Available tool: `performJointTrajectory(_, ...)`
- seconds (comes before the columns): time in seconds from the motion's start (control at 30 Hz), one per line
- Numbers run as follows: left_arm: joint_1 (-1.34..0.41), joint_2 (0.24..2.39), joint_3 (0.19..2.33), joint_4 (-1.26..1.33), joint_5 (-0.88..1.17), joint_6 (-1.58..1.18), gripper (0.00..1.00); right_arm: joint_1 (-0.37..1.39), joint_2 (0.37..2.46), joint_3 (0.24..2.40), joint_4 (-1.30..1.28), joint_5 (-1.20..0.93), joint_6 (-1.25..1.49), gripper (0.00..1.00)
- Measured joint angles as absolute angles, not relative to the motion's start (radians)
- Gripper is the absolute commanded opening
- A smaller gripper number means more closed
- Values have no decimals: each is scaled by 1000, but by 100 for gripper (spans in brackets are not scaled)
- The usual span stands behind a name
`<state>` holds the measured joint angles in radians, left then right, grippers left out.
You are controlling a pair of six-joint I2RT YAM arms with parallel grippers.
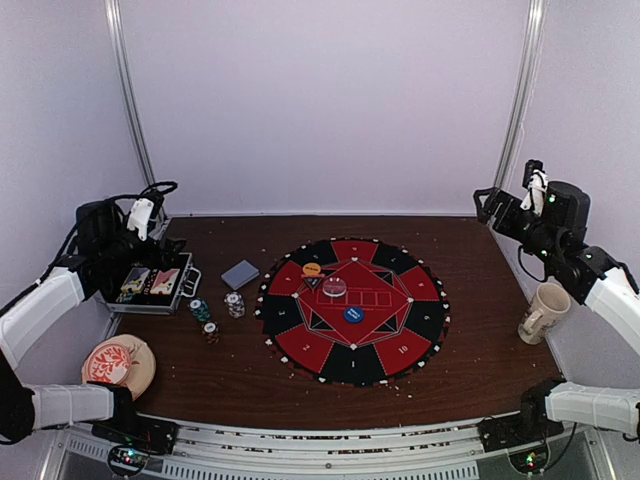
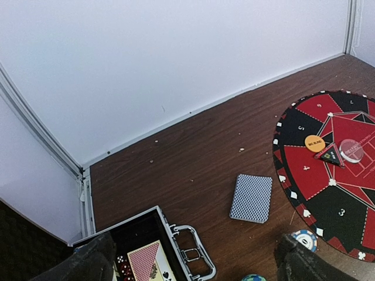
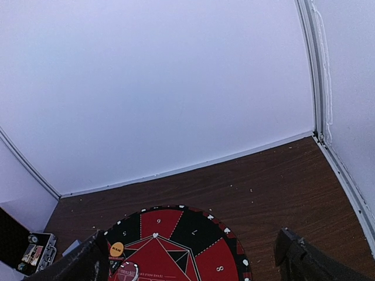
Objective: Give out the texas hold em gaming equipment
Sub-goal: Pick up the dealer button from the poker table mat.
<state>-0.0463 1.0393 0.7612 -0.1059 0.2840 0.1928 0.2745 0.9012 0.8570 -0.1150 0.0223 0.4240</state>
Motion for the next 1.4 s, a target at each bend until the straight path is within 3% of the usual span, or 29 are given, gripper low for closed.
performJointTrajectory(0.6,-54,1040,763,-35,268,192,98,250,741,811,-5,-42,509,100)
performJointTrajectory(0.77,-55,1040,788,-52,268,224,98,295,895,843,-27,-68,497,100)
performJointTrajectory(0.97,-56,1035,824,-152,326,324,98,527,1124,867,-154,35,445,100)
performJointTrajectory(1.1,-59,1057,863,-263,389,398,98,642,1169,867,-199,152,426,100)
performJointTrajectory(1.4,-60,1131,869,-391,447,493,98,705,1231,867,-202,339,429,100)
